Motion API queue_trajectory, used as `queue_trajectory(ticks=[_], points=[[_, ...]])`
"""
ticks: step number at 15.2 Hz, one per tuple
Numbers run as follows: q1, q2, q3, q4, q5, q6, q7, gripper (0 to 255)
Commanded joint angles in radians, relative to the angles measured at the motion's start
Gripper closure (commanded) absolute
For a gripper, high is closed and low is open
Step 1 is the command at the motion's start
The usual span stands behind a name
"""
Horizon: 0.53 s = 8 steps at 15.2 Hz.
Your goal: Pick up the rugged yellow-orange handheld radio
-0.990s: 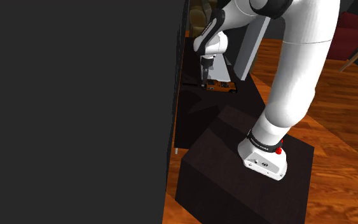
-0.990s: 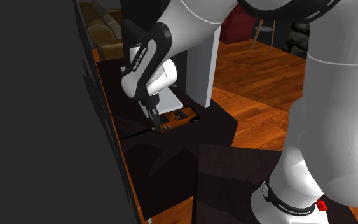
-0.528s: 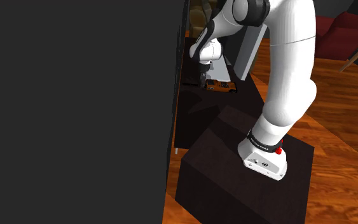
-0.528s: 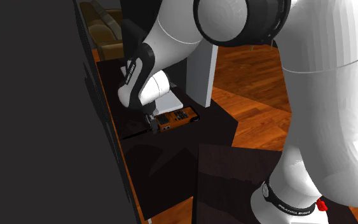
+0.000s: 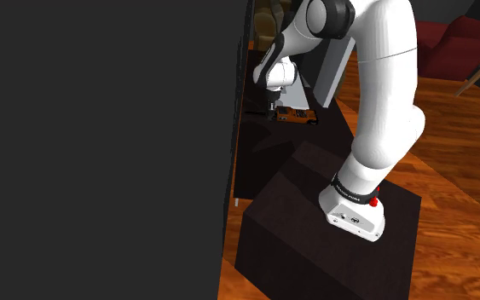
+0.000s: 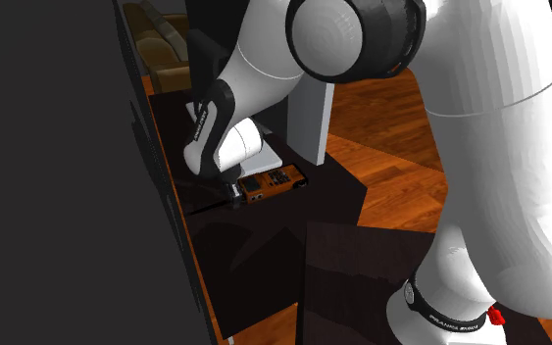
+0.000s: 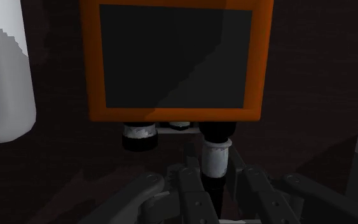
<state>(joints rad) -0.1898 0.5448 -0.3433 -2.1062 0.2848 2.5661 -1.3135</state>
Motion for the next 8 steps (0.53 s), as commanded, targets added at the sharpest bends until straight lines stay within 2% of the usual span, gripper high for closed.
queue_trajectory(ticks=[1,8], points=[[0.0,0.001,0.0,0.0,0.0,0.001,0.0,255],[0.004,-0.011,-0.005,0.0,-0.006,-0.011,0.004,255]])
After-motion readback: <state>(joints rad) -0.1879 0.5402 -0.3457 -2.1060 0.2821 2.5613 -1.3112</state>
